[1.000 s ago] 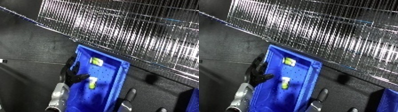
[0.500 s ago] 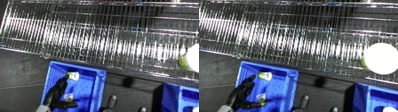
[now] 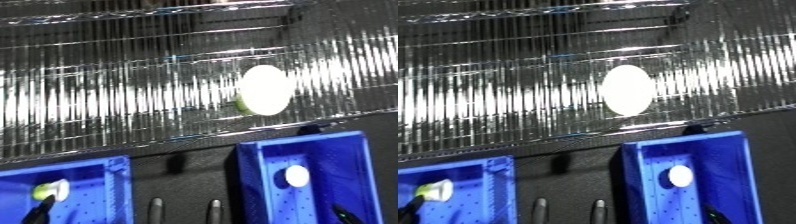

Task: Pick up the object and place it into the box

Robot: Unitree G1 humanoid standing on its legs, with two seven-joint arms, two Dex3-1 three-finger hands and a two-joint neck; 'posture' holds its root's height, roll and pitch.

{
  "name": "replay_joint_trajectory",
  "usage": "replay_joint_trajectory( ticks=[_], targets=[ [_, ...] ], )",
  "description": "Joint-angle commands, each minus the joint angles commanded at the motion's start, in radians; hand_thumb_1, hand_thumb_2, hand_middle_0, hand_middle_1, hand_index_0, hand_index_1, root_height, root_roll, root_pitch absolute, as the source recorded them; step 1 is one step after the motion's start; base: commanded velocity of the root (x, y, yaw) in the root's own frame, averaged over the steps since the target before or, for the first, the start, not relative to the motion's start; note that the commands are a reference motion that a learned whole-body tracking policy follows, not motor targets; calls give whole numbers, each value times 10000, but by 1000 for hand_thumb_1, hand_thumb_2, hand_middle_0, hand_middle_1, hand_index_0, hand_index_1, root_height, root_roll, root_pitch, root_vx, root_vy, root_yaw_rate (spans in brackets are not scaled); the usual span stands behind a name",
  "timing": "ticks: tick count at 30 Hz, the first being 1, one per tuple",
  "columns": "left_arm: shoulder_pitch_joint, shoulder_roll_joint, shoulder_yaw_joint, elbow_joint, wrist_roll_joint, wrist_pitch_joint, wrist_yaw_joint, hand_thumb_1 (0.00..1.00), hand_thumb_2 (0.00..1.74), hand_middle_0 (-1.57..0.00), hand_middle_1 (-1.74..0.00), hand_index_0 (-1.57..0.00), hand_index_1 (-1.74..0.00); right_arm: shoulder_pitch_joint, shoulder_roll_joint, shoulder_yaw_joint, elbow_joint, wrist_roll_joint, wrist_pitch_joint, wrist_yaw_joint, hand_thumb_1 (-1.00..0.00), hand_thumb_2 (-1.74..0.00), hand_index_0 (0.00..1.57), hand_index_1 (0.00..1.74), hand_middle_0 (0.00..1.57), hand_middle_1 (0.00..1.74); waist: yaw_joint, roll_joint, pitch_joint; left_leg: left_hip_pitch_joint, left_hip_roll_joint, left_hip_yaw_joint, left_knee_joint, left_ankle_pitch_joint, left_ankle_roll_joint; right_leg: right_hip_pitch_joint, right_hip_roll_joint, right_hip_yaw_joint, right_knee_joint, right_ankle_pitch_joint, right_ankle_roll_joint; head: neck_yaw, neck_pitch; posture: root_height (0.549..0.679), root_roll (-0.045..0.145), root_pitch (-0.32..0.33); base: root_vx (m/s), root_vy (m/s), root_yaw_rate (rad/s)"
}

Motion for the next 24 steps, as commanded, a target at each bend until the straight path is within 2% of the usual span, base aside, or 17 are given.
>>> replay_joint_trajectory(
  ticks=[2,5,9,13,18,22,23,24],
  targets=[
    [97,-13,-3,-115,6,45,49,0,0,0,0,0,0,-4,-47,-20,-170,68,-95,51,0,0,0,0,0,0,-25,21,20,1,-23,19,71,-54,8,-7,-5,10,31,7,-13,203,27,656,35,26,-1,4,-45],
    [299,-21,16,-362,41,94,119,0,0,0,0,0,0,53,-131,-81,-797,349,-498,8,0,0,0,0,0,0,-93,54,54,-11,-50,59,158,-109,8,-38,-4,43,80,20,-30,237,193,656,38,25,-5,-1,-55],
    [712,-55,84,-748,-70,50,270,0,0,0,0,0,0,435,-328,-259,-2876,501,-1317,-799,0,0,0,0,0,0,-312,56,65,-29,-27,163,174,-132,9,-137,52,155,114,20,-54,-94,508,655,39,29,-10,24,-134],
    [1045,-144,299,-992,-198,-24,396,0,0,0,0,0,0,1066,-479,-568,-5332,-119,-2417,-1988,0,0,0,0,0,0,-629,18,40,-80,44,302,105,-103,15,-310,138,306,104,37,-52,-572,740,655,40,41,-25,49,-162],
    [1168,-314,564,-967,-296,-168,443,0,0,0,0,0,0,1465,-623,-1277,-7705,-1163,-3709,-2874,0,0,0,0,0,0,-934,-25,47,-222,121,445,159,-131,24,-510,184,434,133,43,8,-981,827,654,40,54,-25,30,-93],
    [1167,-374,654,-897,-287,-171,435,0,0,0,0,0,0,1389,-770,-1493,-8612,-1504,-3686,-3001,0,0,0,0,0,0,-979,-37,40,-269,147,483,196,-155,13,-551,182,448,147,26,27,-1092,824,653,40,57,-3,10,-35],
    [1161,-387,676,-876,-273,-164,429,0,0,0,0,0,0,1328,-834,-1544,-8888,-1588,-3576,-3013,0,0,0,0,0,0,-981,-41,33,-284,157,496,201,-157,5,-563,180,448,147,22,31,-1082,815,653,40,58,7,4,-15],
    [1132,-397,699,-847,-235,-132,418,0,0,0,0,0,0,1155,-983,-1608,-9373,-1734,-3243,-3007,0,0,0,0,0,0,-964,-48,13,-312,170,515,193,-145,-18,-578,177,440,124,23,35,-1031,766,653,40,60,10,-5,22]
  ],
)
